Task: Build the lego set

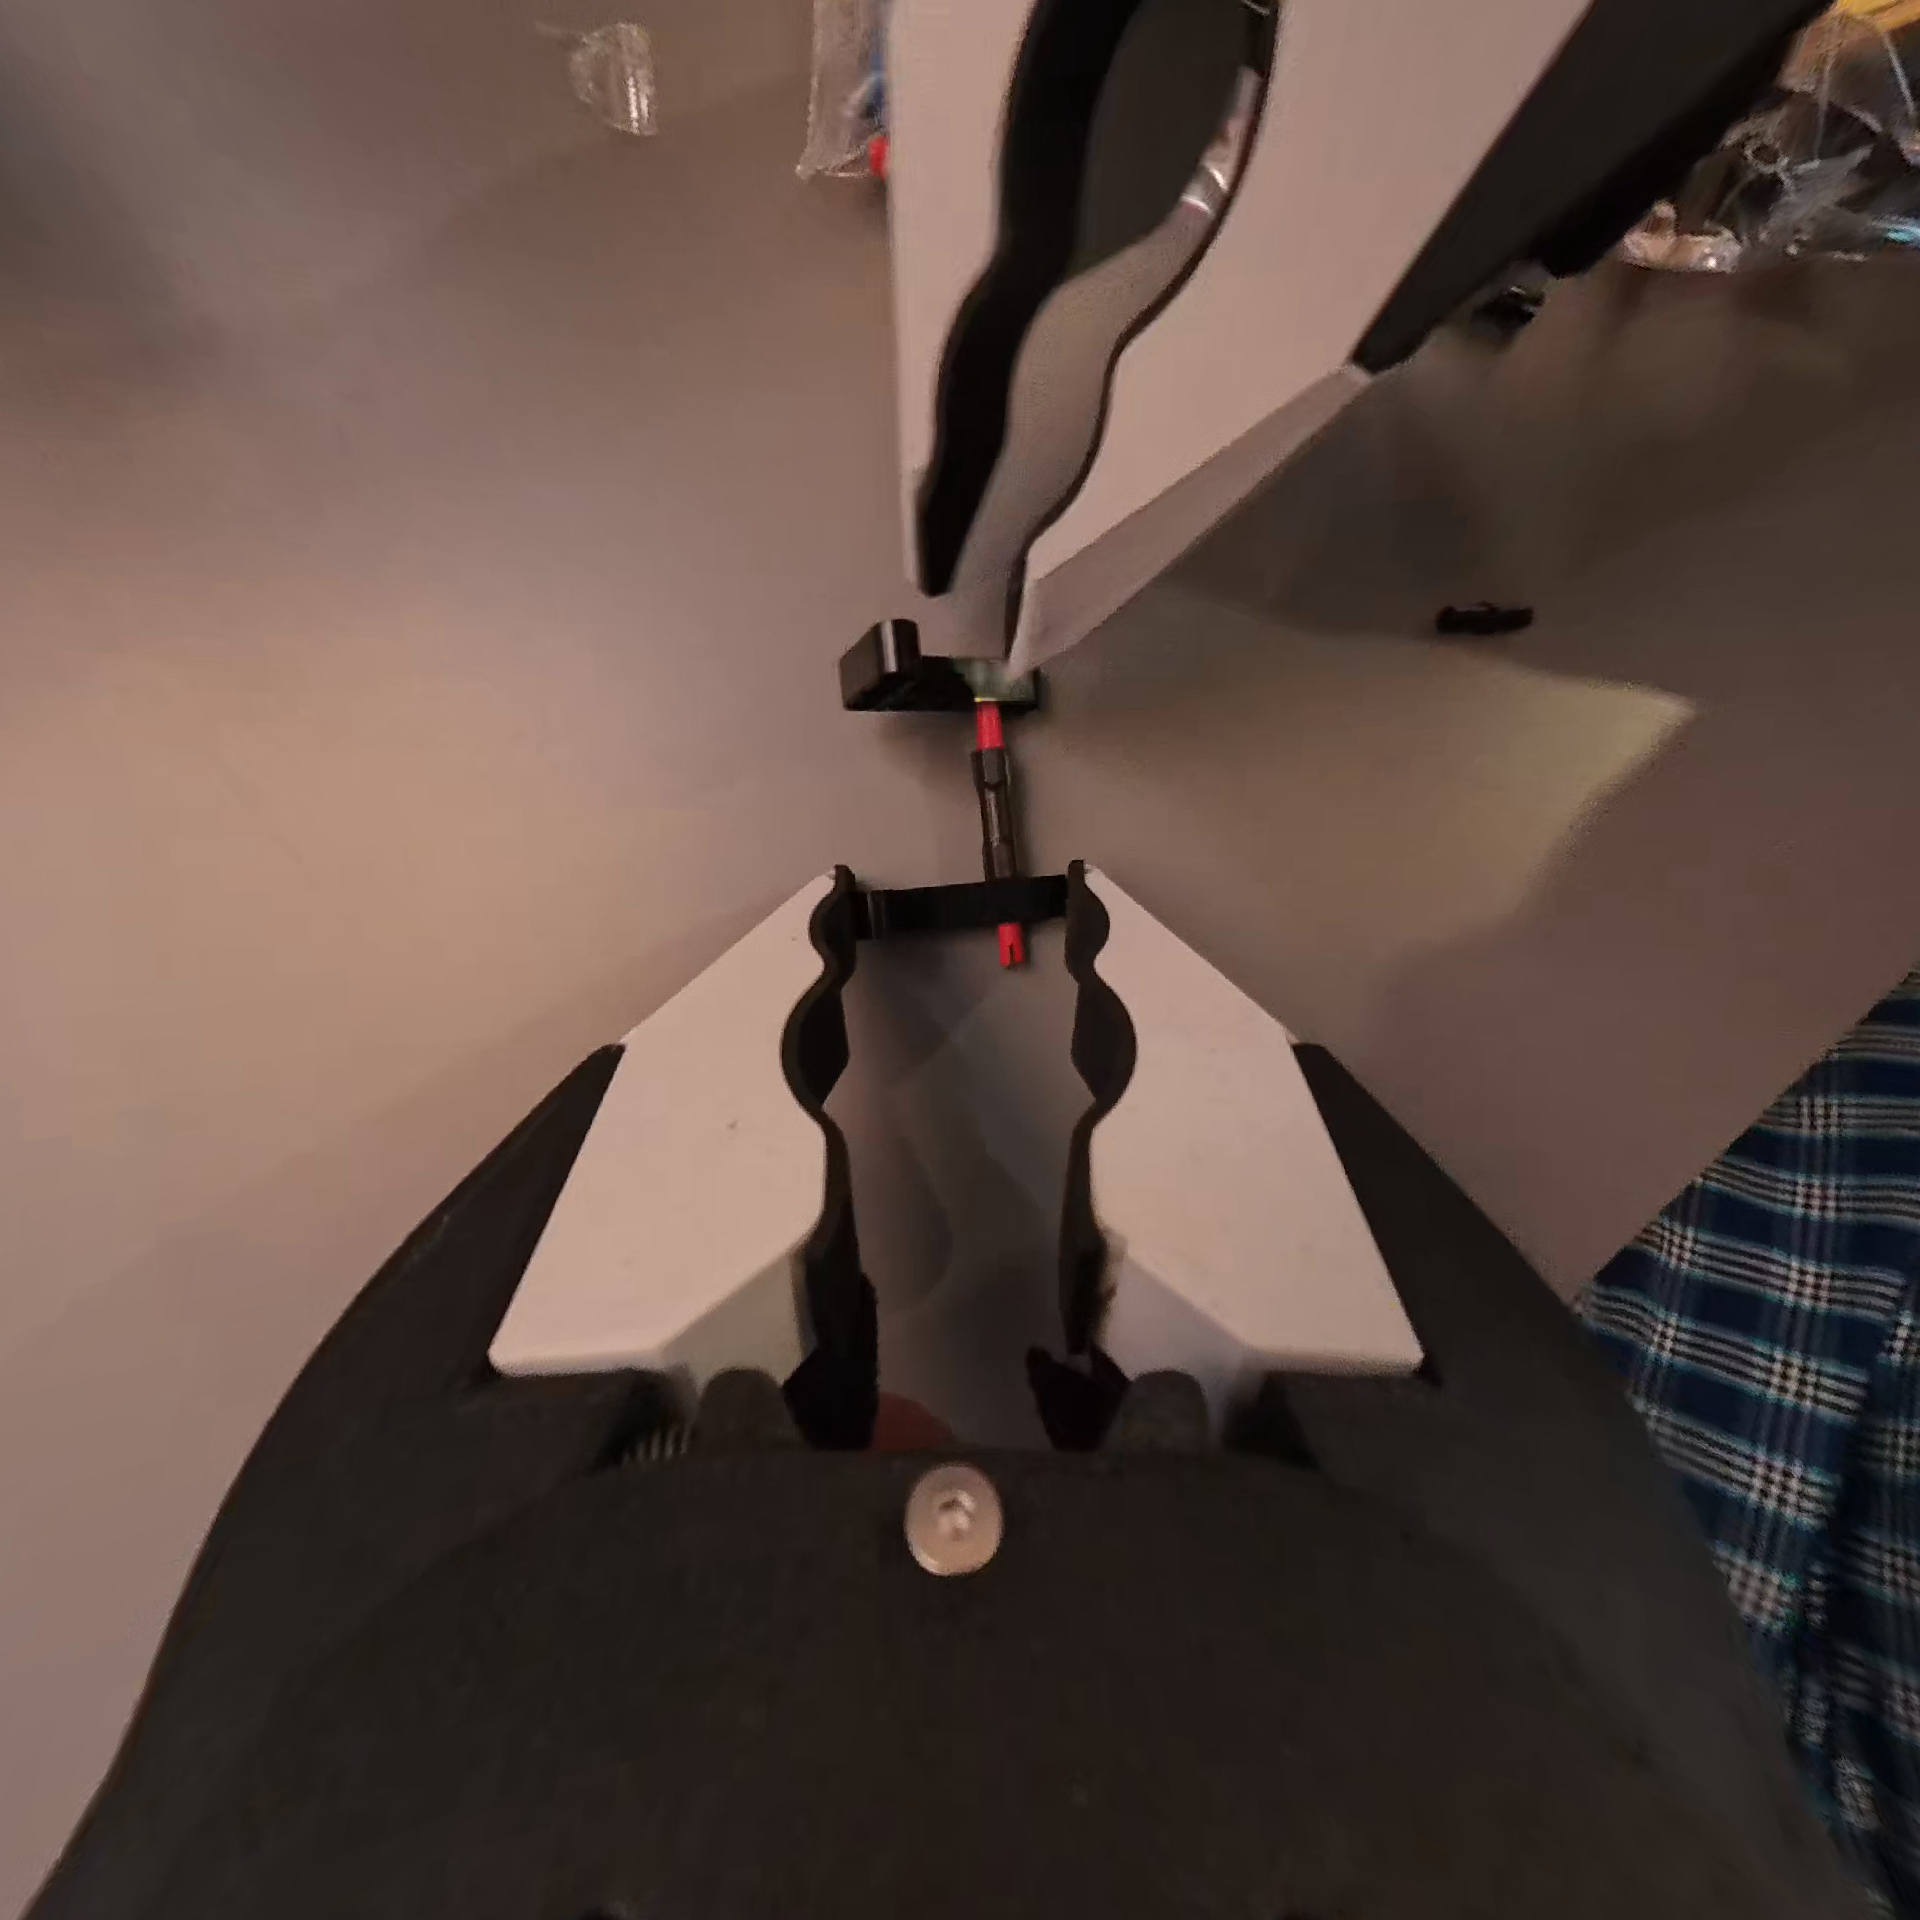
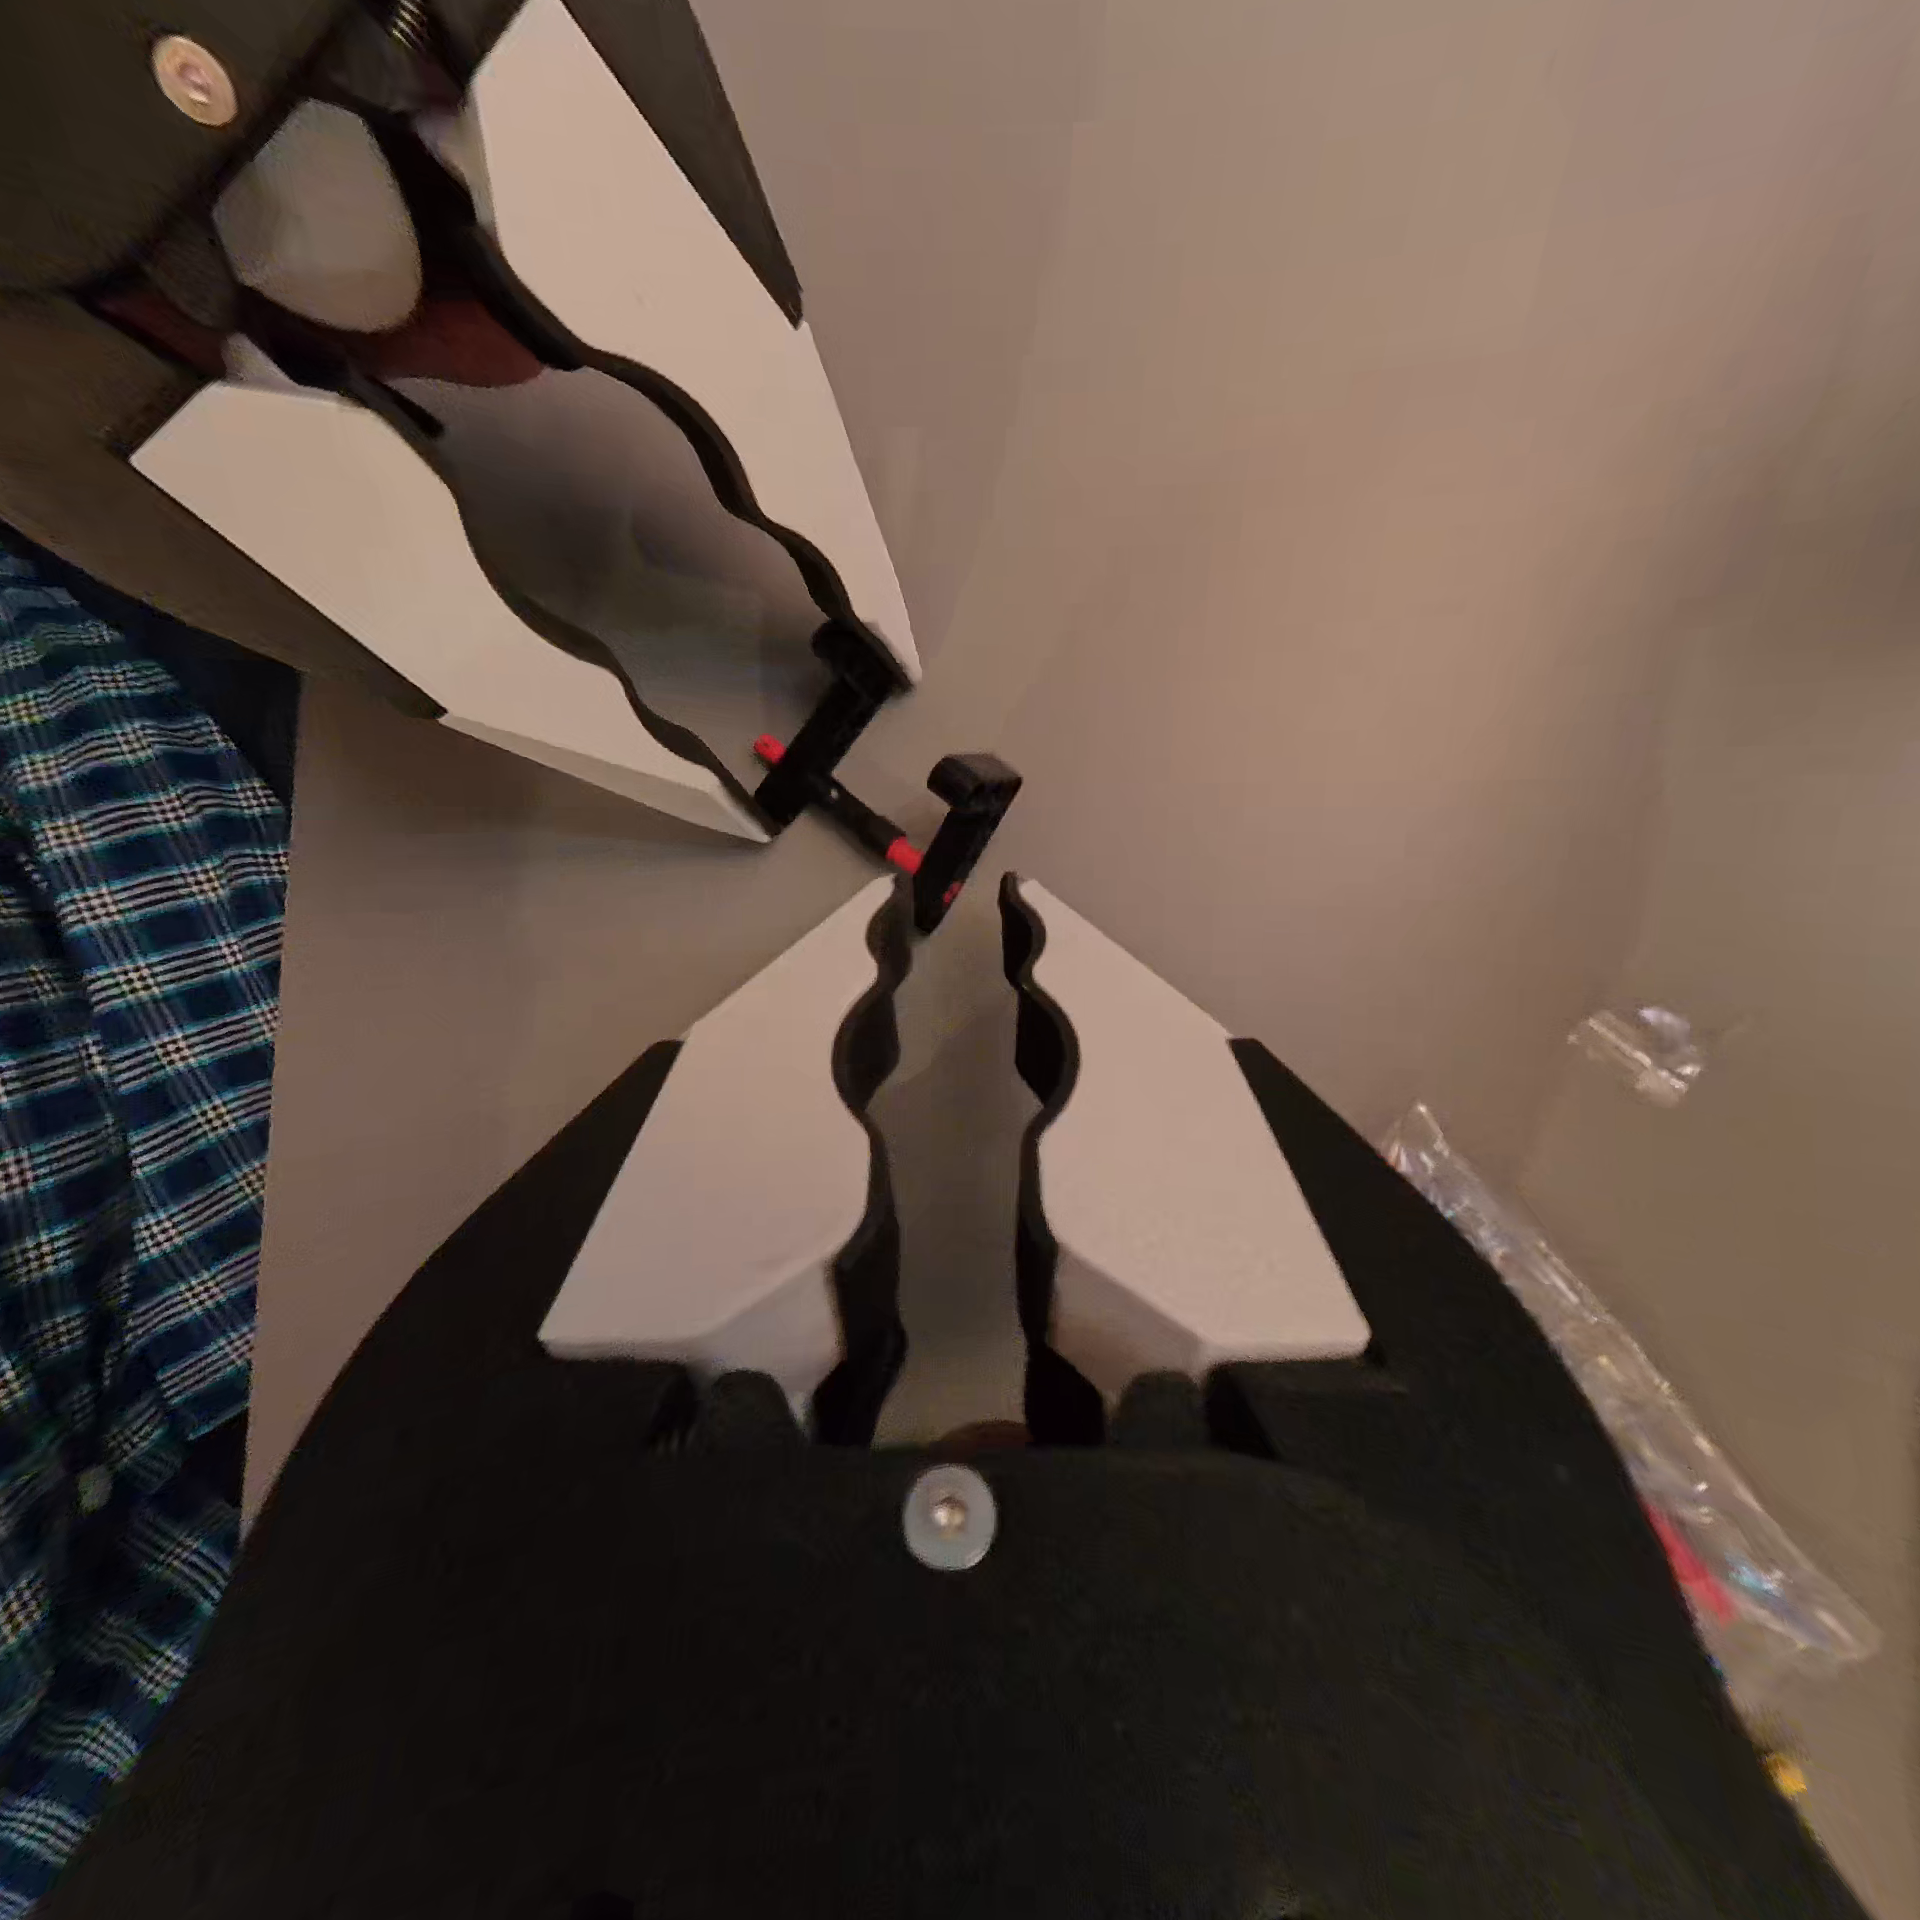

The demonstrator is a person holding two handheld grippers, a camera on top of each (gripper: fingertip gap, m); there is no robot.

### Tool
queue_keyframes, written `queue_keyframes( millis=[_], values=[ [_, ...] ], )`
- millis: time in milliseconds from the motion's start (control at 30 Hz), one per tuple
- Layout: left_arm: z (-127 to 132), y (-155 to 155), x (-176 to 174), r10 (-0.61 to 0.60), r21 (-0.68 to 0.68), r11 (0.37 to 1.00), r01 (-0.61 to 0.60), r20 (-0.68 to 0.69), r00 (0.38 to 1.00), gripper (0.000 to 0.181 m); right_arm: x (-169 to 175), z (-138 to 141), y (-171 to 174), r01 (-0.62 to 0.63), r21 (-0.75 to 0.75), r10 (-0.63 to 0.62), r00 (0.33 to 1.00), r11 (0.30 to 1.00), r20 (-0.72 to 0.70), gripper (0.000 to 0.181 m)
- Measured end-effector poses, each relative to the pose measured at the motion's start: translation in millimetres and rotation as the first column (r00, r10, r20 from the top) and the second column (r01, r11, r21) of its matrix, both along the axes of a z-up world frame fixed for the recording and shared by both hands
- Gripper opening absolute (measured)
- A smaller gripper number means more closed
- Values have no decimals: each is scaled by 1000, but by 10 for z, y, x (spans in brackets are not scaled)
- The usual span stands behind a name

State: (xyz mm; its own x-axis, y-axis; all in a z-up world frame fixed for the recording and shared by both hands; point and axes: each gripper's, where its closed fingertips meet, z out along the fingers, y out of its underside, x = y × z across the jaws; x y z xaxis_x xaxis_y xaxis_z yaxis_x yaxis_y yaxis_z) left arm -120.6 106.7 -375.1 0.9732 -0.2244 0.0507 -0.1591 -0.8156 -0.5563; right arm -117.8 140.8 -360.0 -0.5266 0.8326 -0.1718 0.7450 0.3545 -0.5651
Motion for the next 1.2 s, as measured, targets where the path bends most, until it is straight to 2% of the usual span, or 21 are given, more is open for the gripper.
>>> queue_keyframes(
  millis=[100, 233, 367, 500, 600, 667, 800, 867, 1000, 1133, 1200],
  values=[
    [11, -1, 60, -114, 19, 993, 115, -59, 992, 38, -31, 0, -32, -62, 31, 62, 998, 998, -14, 22],
    [13, 15, 103, -210, 22, 977, 212, -94, 973, 38, -35, -36, -103, -136, 46, 137, 990, 990, -20, 15],
    [21, 29, 104, -259, 31, 963, 266, -147, 955, 38, -9, -73, -79, -84, 0, 84, 996, 996, 37, 14],
    [41, 65, 110, -316, 32, 940, 340, -297, 901, 38, -10, -128, -40, 10, -64, -5, 997, 998, 76, 12],
    [55, 71, 112, -337, 39, 926, 375, -361, 870, 38, -9, -127, -31, 24, -73, -19, 997, 997, 73, 12],
    [60, 66, 90, -316, 52, 935, 352, -336, 887, 40, -11, -127, -31, 30, -77, -24, 997, 997, 72, 10],
    [83, -10, 17, -266, 53, 957, 286, -242, 933, 63, -4, -134, -37, 33, -75, -28, 998, 997, 63, 7],
    [86, -46, 0, -245, 61, 963, 262, -199, 949, 67, -4, -127, -45, 33, -77, -29, 998, 997, 55, 12],
    [90, -64, -24, -238, 65, 965, 254, -193, 952, 57, 40, -93, -42, 18, -67, -15, 999, 998, 46, 27],
    [74, -101, -63, -232, 57, 968, 246, -185, 955, 42, 152, 3, 77, 61, -15, -60, 997, 998, 49, 24],
    [73, -127, -37, -232, 53, 969, 240, -130, 964, 37, 222, 1, 88, 43, 22, -44, 998, 999, 43, 10]
  ],
)
